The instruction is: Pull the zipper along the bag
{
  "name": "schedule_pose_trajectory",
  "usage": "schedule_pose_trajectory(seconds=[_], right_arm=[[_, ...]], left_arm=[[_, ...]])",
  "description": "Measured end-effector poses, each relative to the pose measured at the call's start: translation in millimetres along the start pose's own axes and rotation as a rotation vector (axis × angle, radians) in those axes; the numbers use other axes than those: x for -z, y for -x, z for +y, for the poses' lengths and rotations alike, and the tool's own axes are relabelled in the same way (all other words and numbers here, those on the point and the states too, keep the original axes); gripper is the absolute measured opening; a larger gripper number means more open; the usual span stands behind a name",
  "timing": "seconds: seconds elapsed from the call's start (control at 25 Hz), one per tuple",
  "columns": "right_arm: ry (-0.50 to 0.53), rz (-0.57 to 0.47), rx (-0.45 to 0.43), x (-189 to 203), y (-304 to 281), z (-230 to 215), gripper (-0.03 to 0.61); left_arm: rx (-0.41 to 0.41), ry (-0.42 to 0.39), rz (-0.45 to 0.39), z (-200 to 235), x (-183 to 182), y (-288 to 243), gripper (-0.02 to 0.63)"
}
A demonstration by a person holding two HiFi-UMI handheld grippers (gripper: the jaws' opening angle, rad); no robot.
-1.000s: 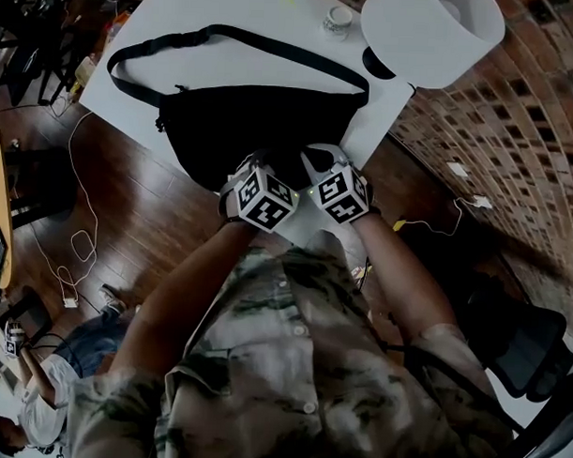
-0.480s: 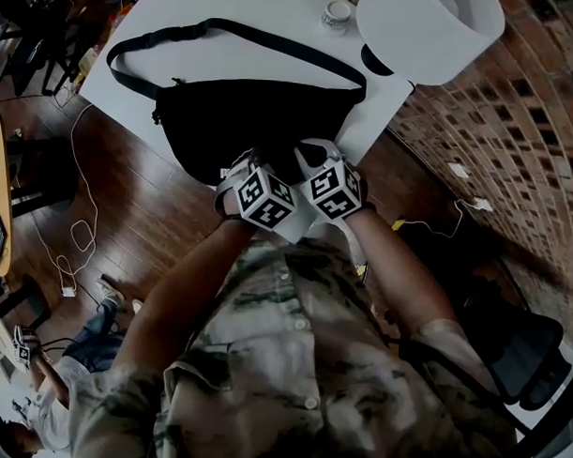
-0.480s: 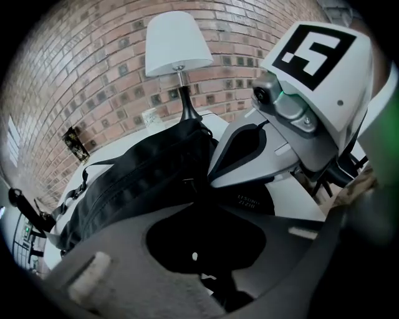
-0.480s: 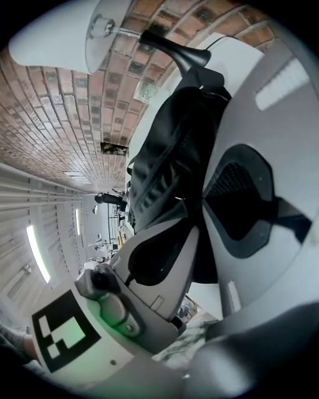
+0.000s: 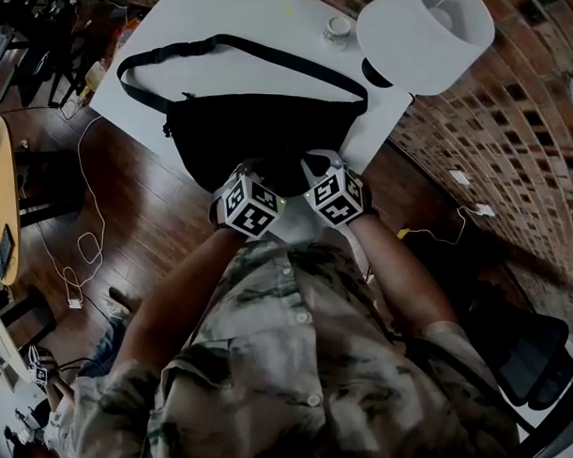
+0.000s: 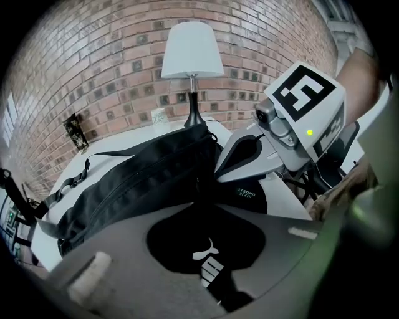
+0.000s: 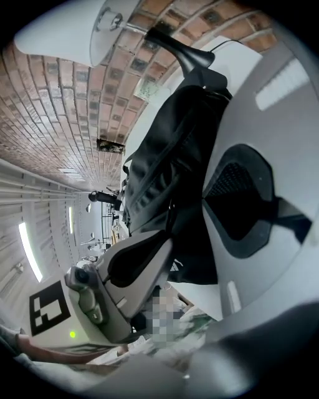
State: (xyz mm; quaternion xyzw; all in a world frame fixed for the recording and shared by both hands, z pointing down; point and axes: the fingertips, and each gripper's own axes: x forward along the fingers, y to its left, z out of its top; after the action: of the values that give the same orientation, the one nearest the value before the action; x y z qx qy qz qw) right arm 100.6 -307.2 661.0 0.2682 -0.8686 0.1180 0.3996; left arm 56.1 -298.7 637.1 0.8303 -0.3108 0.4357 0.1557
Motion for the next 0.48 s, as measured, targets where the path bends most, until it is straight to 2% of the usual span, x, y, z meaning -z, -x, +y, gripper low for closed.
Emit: schedule_pose_trajectory(seconds=[0.2,0.48], right_arm=[[-0.02,0.07,-0.007,1,-2,0,0.005],[-0.044,0.155,0.03,1,-3,-1,0.005]], left_arm=[[0.037,-0.006,-0.025,11,2,9,0.025],[0.122,-0.036,-0.062,18,1,15,0.026]])
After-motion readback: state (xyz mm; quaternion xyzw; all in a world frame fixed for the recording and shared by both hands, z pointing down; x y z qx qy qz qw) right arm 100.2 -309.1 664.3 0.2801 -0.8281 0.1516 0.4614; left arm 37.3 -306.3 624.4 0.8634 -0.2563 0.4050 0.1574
